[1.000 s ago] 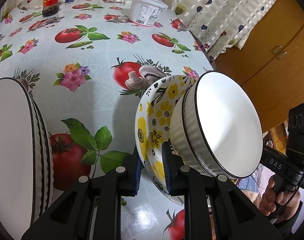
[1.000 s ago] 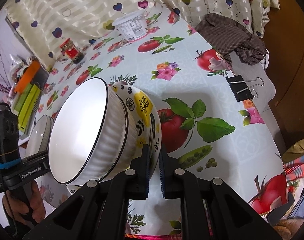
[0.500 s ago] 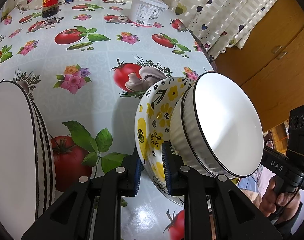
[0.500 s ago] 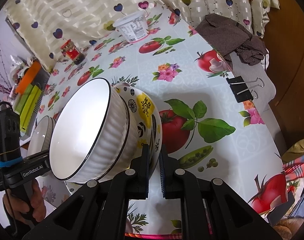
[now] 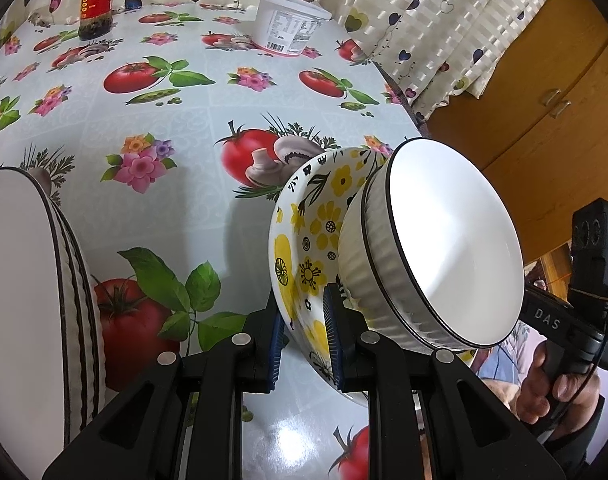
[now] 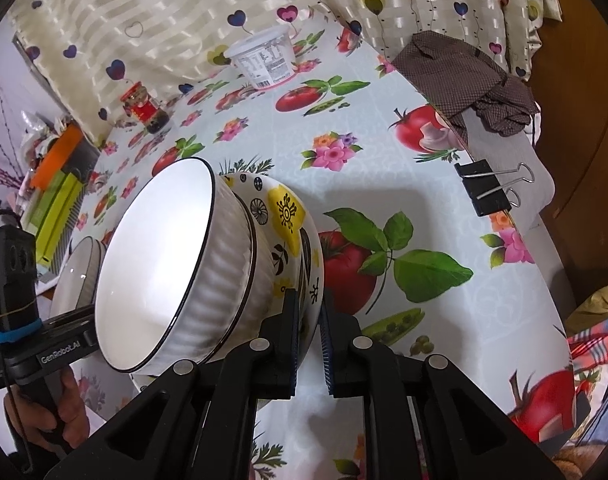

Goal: Organize plates and bowls
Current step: 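Carry the floral plate with bowls over the white plate stack with both tools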

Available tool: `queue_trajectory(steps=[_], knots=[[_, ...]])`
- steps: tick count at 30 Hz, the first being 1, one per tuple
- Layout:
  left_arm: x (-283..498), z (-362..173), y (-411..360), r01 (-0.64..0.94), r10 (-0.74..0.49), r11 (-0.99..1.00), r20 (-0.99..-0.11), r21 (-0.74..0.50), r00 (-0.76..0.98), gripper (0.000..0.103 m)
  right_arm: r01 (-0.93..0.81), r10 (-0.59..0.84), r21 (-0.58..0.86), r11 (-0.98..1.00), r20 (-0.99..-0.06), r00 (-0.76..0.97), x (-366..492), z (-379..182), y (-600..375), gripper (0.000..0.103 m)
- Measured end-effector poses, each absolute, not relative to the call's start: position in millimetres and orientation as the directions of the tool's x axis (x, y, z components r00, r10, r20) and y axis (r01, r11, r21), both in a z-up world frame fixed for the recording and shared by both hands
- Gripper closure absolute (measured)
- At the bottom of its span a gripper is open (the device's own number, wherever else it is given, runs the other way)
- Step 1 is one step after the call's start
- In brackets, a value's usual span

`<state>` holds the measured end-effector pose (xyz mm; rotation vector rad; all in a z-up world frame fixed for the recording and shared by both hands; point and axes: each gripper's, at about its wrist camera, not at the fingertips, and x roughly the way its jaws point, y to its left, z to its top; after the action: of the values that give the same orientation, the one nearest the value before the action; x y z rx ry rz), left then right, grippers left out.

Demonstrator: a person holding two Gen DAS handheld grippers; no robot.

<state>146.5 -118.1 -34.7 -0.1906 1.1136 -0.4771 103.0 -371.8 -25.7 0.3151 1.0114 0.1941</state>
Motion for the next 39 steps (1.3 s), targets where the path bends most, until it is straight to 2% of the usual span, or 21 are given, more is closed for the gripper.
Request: queue_trajectory(steps=[9,20,24,29,39], knots=[[146.3,-36.3,-121.3,0.288,-0.447,0.888,-0.821,-0.359,0.354,0.083,0.005,0.329,0.387,0.922,-0.791,0.516,110.7,-36.2,-373.5,0.091],[148.7,-45.3,-123.9,0.282,-0.462,0.882,-0.813,-0.378,0.355,0.083,-0.011,0.323,0.37,0.929,-0.795,0.514,109.9,-35.2,-372.6,0.092],[153.0,-49.4,-120.6,0.265,-0.495,0.865,-0.81,-0.426,0.315,0.083,-0.009,0.317,0.367,0.93,-0.792,0.521,107.3,-35.3,-370.9,0.093],[150.0,-46.9,-126.1,0.284,-0.461,0.881,-0.825,-0.379,0.328,0.083,-0.012,0.295,0.339,0.941,-0.801,0.521,107.6,-33.1,-367.2,0.094],[148.5,-45.1,-121.9,0.271,-0.464,0.88,-0.827,-0.39,0.316,0.085,-0.026,0.305,0.342,0.939,-0.798,0.519,101.7,-28.2,-364.7,0.094]])
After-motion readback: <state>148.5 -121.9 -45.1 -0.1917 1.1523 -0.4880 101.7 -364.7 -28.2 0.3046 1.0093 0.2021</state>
